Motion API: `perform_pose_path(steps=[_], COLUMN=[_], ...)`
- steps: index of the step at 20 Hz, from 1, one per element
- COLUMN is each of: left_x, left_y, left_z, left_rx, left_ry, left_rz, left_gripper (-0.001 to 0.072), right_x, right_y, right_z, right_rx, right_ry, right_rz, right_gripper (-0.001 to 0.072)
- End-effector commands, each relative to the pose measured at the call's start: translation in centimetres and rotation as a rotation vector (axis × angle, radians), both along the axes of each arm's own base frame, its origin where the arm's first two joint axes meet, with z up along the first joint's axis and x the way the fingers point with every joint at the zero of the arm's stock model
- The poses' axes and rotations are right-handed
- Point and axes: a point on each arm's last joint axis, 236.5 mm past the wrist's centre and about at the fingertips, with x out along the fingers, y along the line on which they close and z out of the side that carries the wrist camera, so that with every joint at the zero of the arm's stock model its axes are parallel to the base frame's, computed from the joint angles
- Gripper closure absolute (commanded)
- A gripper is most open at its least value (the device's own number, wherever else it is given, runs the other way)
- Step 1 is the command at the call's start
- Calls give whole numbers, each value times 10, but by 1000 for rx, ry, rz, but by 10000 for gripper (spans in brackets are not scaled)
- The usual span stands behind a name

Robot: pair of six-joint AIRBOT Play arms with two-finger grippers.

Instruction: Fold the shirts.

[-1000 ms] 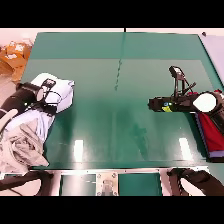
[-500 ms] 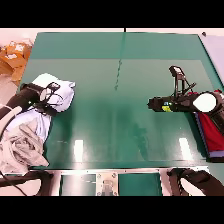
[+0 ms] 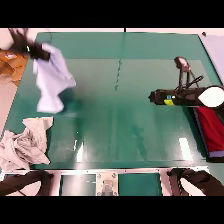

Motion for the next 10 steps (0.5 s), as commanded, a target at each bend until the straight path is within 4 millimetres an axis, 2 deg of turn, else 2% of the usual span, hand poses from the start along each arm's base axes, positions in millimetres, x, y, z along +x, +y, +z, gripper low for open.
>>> perform_pose_path(steps=[1,2,4,7,10], left_x=[-35,-44,-59,-65,-62], left_y=[-82,-107,-152,-201,-224], left_z=[94,98,74,-9,-100], left_rx=[-204,-264,-330,-327,-319], left_ry=[-152,-145,-36,197,418], left_rz=[-200,-256,-342,-392,-365], left_gripper=[685,685,684,684,683], right_x=[13,16,19,17,9], right_y=[-12,-19,-33,-43,-44], right_z=[42,52,65,66,59], right_rx=[13,14,12,5,-5], right_ry=[-65,-77,-86,-67,-27], right_rz=[-30,-45,-78,-97,-86], right_gripper=[701,701,701,701,701])
